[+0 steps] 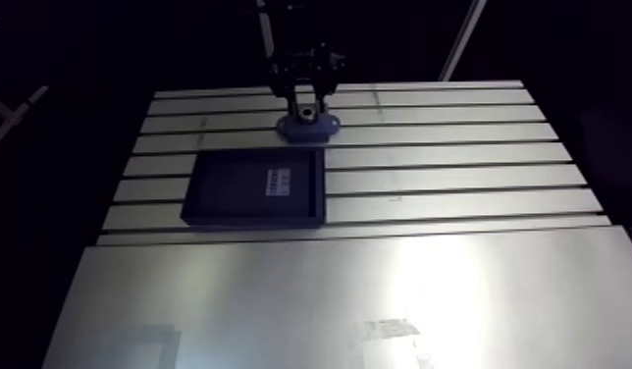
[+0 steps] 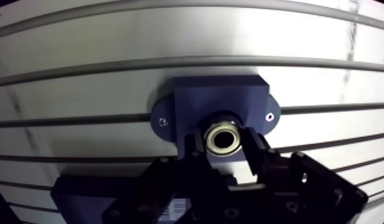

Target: Pick up the bearing and press it into the housing until flush.

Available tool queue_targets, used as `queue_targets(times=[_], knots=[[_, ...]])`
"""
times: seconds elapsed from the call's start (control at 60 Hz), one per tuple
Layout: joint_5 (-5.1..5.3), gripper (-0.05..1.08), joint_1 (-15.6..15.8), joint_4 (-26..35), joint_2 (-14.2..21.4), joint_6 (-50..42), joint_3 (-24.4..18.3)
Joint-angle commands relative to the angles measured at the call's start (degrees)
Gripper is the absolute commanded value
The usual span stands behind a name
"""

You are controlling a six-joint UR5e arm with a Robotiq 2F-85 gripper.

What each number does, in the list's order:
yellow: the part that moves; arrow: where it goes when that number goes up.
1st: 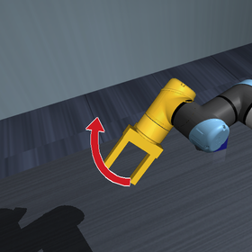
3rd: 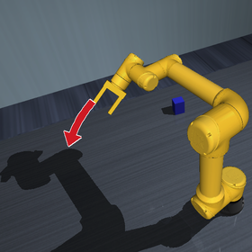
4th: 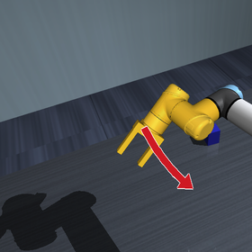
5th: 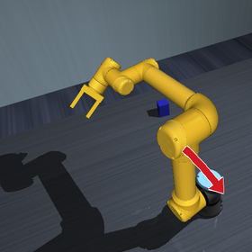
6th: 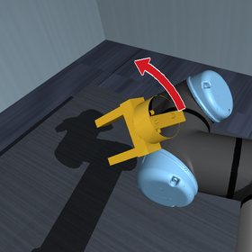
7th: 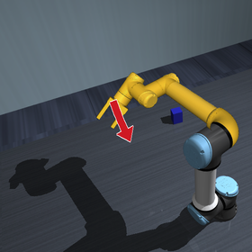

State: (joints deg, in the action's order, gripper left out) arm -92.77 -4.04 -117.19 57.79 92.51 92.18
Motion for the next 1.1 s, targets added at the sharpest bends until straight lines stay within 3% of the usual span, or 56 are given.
queue_targets(times=[0.017,1.1], knots=[[0.0,0.78,0.0,-0.02,-0.01,0.0,0.06],[0.0,0.78,-0.17,-0.02,-0.19,0.0,-0.12]])
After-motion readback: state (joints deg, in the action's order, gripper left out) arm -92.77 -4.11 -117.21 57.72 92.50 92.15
